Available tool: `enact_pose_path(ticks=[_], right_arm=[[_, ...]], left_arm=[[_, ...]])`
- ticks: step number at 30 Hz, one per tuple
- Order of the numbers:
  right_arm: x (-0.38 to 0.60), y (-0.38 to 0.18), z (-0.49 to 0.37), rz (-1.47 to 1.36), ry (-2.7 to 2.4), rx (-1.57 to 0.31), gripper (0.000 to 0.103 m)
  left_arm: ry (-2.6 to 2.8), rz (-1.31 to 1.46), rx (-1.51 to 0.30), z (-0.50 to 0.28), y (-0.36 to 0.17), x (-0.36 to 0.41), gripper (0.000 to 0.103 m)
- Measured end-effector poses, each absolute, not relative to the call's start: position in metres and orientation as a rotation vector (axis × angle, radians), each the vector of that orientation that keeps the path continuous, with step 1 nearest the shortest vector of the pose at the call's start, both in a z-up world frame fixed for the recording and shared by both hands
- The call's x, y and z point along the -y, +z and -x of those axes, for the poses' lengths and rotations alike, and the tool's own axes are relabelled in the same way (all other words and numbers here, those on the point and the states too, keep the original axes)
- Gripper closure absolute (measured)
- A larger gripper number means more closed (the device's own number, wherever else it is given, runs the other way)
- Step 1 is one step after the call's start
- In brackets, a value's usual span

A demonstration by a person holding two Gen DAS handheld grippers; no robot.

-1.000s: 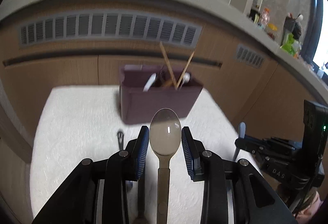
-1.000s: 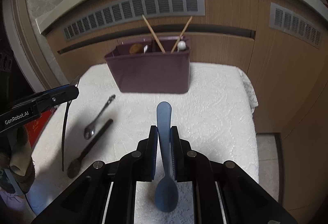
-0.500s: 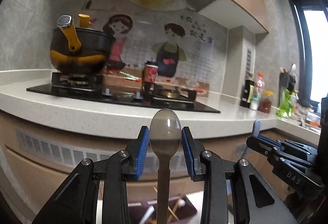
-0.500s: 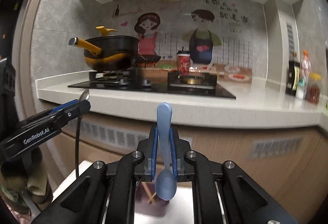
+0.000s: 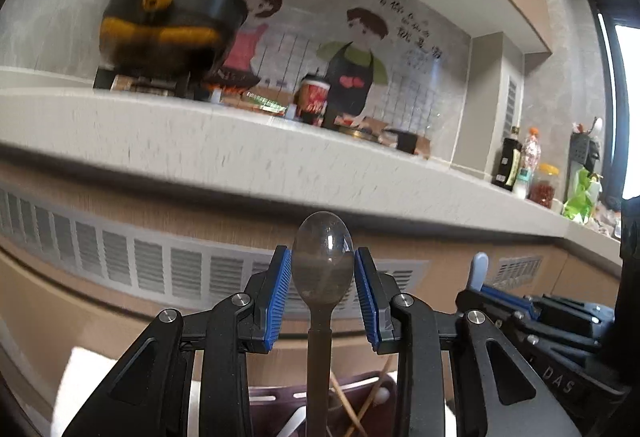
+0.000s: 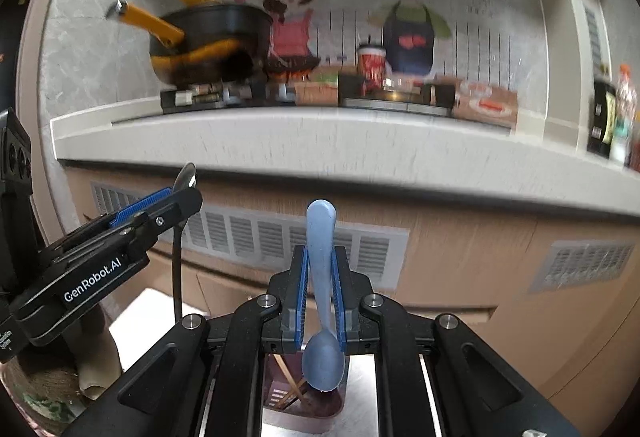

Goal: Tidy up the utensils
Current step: 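Lift both held spoons over the caddy and open both grippers, then grasp the black-handled dark spoon with the right gripper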

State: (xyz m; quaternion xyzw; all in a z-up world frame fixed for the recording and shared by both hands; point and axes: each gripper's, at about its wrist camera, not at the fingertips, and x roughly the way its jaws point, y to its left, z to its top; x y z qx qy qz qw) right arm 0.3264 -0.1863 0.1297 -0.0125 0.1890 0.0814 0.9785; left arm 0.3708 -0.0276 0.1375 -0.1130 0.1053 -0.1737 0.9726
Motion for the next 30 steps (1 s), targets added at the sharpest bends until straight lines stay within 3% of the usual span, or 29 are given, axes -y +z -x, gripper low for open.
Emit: enact_pose_path(ticks=[2, 4, 5, 9, 13, 18, 23, 30], right_arm=[[0.186, 0.116, -0.335, 0.012, 0.173, -0.405, 0.092], [0.187, 0.101, -0.342, -0.006, 0.214, -0.456, 0.091], [0.188, 0.093, -0.346, -0.017, 0.213, -0.488, 0.084], [0.198, 0.072, -0.338, -0.015, 0.143, -0.525, 0.05], [0.209, 0.058, -0.316, -0.018, 0.089, -0.554, 0.039], [0.206, 0.032, -0.282, -0.013, 0.044, -0.612, 0.014], [0.193, 0.004, -0.249, 0.001, 0.045, -0.695, 0.006], [0.141, -0.045, -0.213, 0.072, 0.111, -0.861, 0.006]], left_arm=[[-0.344, 0.23, -0.227, -0.377, 0.124, 0.028, 0.068], [-0.339, 0.238, -0.268, -0.384, 0.109, 0.026, 0.054], [-0.341, 0.246, -0.299, -0.388, 0.103, 0.024, 0.041], [-0.294, 0.277, -0.399, -0.385, 0.091, 0.004, 0.039], [-0.219, 0.248, -0.522, -0.365, 0.086, -0.014, 0.039], [-0.161, 0.186, -0.625, -0.316, 0.063, -0.037, 0.031], [-0.096, 0.138, -0.744, -0.271, 0.028, -0.057, 0.029], [-0.015, 0.072, -0.854, -0.217, -0.013, -0.076, 0.029]])
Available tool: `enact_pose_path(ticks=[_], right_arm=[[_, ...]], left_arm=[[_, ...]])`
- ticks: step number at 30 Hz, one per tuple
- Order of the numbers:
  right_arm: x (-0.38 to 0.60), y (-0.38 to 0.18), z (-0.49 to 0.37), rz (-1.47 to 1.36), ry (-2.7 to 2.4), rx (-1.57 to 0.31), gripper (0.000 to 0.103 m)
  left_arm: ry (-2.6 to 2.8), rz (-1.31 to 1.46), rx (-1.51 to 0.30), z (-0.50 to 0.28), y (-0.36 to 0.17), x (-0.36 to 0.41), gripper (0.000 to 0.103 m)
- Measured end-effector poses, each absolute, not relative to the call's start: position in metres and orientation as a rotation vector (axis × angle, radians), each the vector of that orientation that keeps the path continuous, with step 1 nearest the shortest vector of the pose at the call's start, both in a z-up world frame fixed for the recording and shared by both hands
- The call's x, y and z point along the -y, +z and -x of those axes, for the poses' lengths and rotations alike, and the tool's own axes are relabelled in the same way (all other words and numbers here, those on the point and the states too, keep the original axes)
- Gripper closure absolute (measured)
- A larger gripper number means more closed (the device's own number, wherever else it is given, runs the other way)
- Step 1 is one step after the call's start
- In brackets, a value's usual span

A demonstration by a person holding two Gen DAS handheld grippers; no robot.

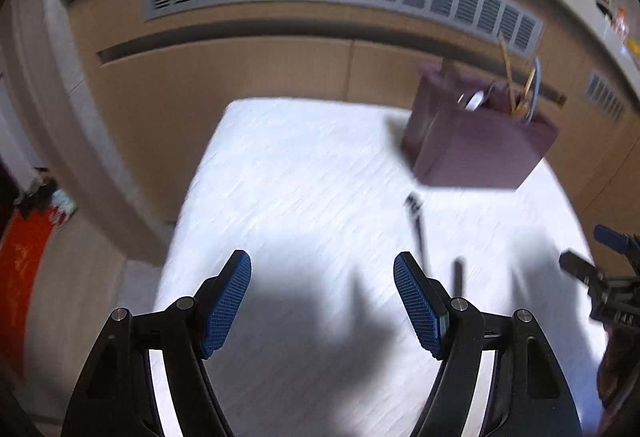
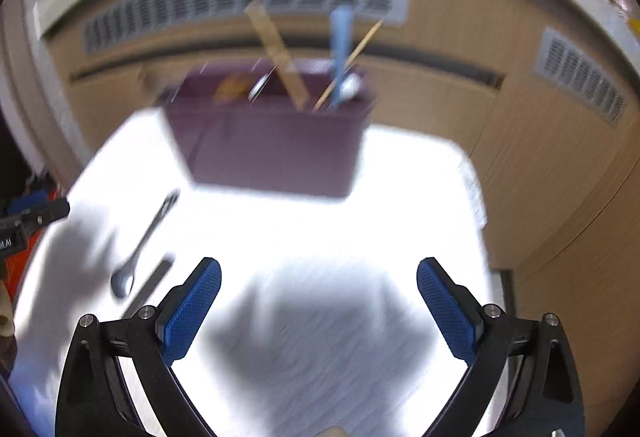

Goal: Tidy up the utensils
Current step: 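Grasp the black-handled dark spoon with the right gripper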

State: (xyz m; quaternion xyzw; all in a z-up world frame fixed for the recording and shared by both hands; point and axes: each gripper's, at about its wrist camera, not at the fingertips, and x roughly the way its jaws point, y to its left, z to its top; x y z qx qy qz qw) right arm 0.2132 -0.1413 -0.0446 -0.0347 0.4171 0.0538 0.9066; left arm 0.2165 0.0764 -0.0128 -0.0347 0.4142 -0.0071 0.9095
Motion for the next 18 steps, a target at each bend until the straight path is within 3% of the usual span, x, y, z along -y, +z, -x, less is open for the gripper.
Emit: enact_pose_path(ticks=[8, 18], right_arm=[[0.056, -0.072, -0.183, 0.12, 0.297, -0.974, 0.006], [0.028, -0.086, -0.174, 0.193, 0.314, -1.026, 0.006]], left_arm=[[0.052, 0.042, -0.882, -0.194, -0.024, -0.092, 0.029], [0.084, 0.029, -0.856, -0.186, -0.012, -0.1, 0.029]])
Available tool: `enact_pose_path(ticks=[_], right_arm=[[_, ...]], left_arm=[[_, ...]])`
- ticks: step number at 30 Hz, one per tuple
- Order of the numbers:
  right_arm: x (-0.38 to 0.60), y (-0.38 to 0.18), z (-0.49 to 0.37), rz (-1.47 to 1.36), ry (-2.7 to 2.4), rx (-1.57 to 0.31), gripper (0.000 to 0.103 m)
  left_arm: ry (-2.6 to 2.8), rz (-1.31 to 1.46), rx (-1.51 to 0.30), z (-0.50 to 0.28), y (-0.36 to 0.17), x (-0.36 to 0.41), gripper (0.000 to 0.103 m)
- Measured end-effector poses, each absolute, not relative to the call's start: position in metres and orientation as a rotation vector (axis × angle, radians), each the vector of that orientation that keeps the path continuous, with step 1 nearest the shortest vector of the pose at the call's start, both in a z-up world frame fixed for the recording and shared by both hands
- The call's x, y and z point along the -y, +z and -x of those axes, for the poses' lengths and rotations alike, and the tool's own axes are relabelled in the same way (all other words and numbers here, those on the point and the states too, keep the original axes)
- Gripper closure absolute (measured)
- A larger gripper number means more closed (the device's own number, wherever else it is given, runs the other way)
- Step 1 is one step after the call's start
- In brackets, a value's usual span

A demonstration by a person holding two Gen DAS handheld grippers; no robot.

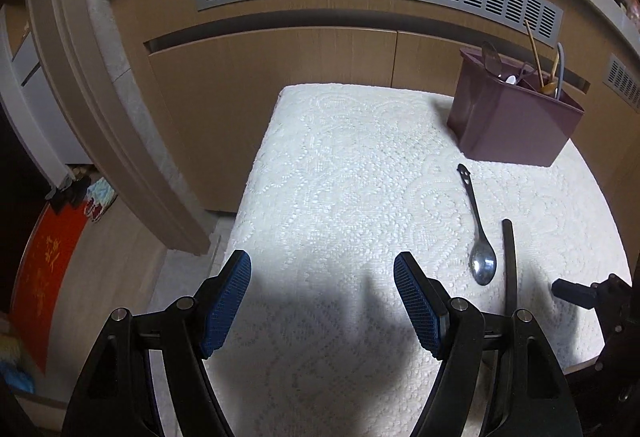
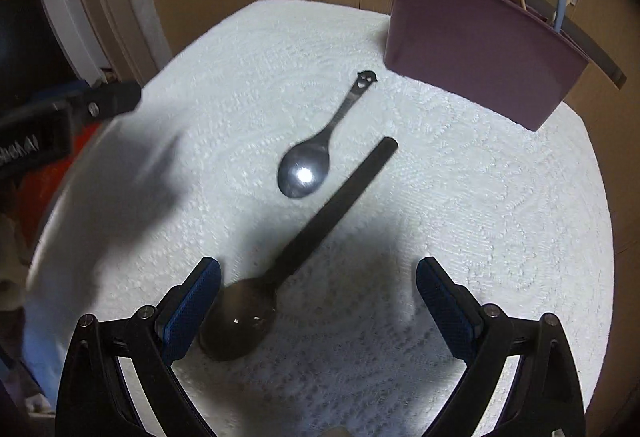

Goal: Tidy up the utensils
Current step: 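Grasp the black-handled dark spoon with the right gripper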

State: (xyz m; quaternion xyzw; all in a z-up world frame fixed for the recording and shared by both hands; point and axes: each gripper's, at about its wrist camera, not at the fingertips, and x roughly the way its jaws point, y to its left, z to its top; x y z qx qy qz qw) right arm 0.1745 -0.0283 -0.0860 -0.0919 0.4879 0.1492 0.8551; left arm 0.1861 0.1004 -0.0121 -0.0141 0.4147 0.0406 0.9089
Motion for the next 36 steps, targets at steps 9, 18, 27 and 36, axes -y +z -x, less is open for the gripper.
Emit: enact_pose_path(ticks=[9, 18, 27, 36], right_arm=[[0.133, -0.082, -0.175, 0.148, 0.129, -1.024, 0.005], [0.195, -0.084, -0.17, 0.033, 0.088, -1.029, 0.002], [0.192, -0.083, -0.156, 0.043, 0.121, -0.989, 0.001], [0.192, -0.088, -0.164, 0.009, 0.085, -1.017, 0.0]], left_arm=[[0.022, -0.02, -0.87, -0.201, -0.014, -0.071, 0.029], [-0.061, -0.085, -0.914, -0.225, -0.022, -0.031, 0.029], [-0.297, 0.037, -1.039, -0.264, -0.051, -0.007, 0.051], [-0.283, -0.069, -1.048, -0.28, -0.058, 0.021, 0.057]])
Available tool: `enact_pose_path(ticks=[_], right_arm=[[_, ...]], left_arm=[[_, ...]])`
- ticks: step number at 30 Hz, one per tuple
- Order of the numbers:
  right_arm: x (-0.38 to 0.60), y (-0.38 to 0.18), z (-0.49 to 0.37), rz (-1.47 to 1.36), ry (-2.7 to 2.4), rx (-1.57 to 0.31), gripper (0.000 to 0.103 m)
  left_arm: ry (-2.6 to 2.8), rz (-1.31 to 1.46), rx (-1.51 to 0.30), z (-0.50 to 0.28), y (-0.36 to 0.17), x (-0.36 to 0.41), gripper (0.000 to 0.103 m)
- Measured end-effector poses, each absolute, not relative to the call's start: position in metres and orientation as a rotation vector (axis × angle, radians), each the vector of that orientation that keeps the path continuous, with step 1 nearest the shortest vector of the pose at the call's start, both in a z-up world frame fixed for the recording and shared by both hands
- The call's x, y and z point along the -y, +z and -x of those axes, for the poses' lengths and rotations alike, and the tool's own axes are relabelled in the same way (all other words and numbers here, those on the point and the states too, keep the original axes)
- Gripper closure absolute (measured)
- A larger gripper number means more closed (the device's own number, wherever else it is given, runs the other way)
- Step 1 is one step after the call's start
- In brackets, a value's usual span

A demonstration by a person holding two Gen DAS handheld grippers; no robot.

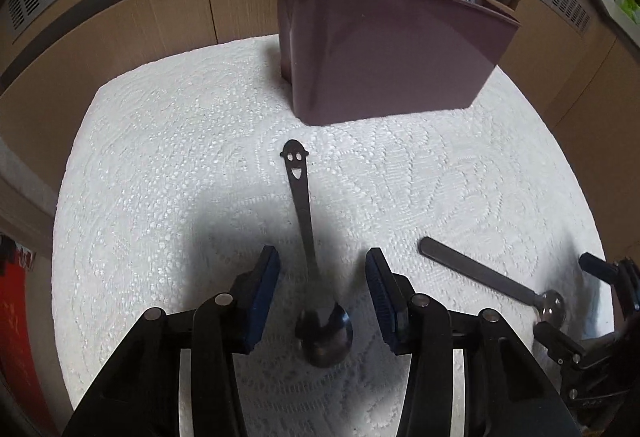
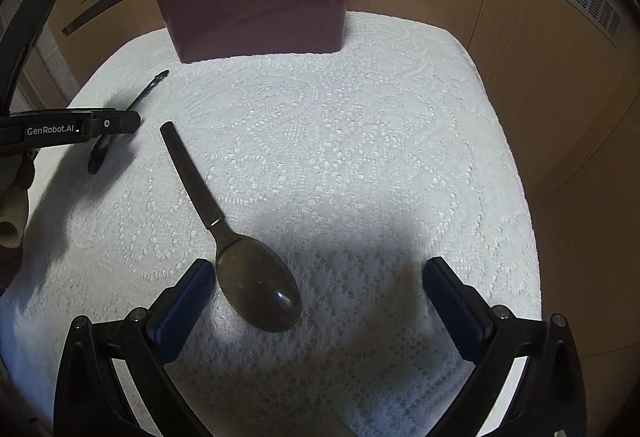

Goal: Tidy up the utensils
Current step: 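Grasp the black-handled dark spoon with the right gripper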

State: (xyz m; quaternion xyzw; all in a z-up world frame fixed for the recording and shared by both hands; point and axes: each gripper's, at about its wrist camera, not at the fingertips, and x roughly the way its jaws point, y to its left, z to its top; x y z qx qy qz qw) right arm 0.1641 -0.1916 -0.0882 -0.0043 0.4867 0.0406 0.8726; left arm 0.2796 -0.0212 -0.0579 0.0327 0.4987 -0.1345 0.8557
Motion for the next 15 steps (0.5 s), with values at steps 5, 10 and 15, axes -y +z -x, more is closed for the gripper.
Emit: enact_pose_path(ticks=[5, 10, 15], right_arm=[[0.19, -0.088, -0.163, 0.045, 0.121, -1.002, 0.001], [0.186, -0.086, -0.162, 0.111, 0.167, -0.994, 0.0], [0.172, -0.073, -0.16, 0.191, 0.271, -0.977, 0.05]], left_arm=[[-0.327, -0.06, -1.06, -0.26, -0.056, 0.021, 0.061], [-0.367, -0.062, -1.077, -0.232, -0.055, 0.02, 0.064], [-0.379, -0.021, -1.112, -0.21, -0.055, 0.003, 0.064]])
